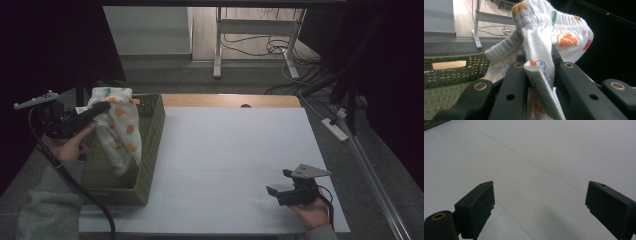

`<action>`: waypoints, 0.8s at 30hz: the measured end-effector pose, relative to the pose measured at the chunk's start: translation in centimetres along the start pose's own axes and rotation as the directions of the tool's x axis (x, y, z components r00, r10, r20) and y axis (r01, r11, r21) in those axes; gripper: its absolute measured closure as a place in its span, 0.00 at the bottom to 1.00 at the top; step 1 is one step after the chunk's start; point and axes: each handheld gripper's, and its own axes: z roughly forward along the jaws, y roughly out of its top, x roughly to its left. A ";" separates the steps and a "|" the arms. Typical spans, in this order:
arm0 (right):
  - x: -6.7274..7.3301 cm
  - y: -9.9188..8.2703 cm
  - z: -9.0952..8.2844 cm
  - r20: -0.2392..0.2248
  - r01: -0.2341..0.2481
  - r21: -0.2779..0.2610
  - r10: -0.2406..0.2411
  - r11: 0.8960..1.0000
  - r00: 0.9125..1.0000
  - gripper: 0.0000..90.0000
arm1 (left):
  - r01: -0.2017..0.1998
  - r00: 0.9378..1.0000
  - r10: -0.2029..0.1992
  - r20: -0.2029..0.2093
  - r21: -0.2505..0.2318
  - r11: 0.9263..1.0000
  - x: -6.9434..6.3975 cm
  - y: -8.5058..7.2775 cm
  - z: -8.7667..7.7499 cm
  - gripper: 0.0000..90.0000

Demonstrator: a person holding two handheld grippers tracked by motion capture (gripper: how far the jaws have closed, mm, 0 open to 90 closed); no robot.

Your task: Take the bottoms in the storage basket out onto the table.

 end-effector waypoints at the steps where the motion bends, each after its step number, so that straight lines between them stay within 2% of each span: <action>1: 0.0 0.0 0.0 0.002 0.000 -0.001 0.000 1.000 1.000 0.10 | -0.003 1.000 0.003 0.003 0.000 1.000 -0.1 0.1 0.0 0.92; 6: 0.0 0.0 0.0 0.001 0.000 -0.002 0.000 1.000 1.000 0.10 | -0.015 1.000 0.016 0.014 -0.012 1.000 -0.6 0.6 -0.2 0.92; 21: 0.0 0.0 0.0 0.005 0.003 0.003 -0.003 1.000 1.000 0.10 | -0.017 0.999 0.018 0.046 -0.025 1.000 -1.6 1.2 -0.3 0.92; 24: 0.0 0.0 0.0 0.005 0.004 0.002 -0.004 1.000 1.000 0.10 | -0.022 0.998 0.023 0.062 -0.031 0.999 -2.0 1.4 -0.2 0.92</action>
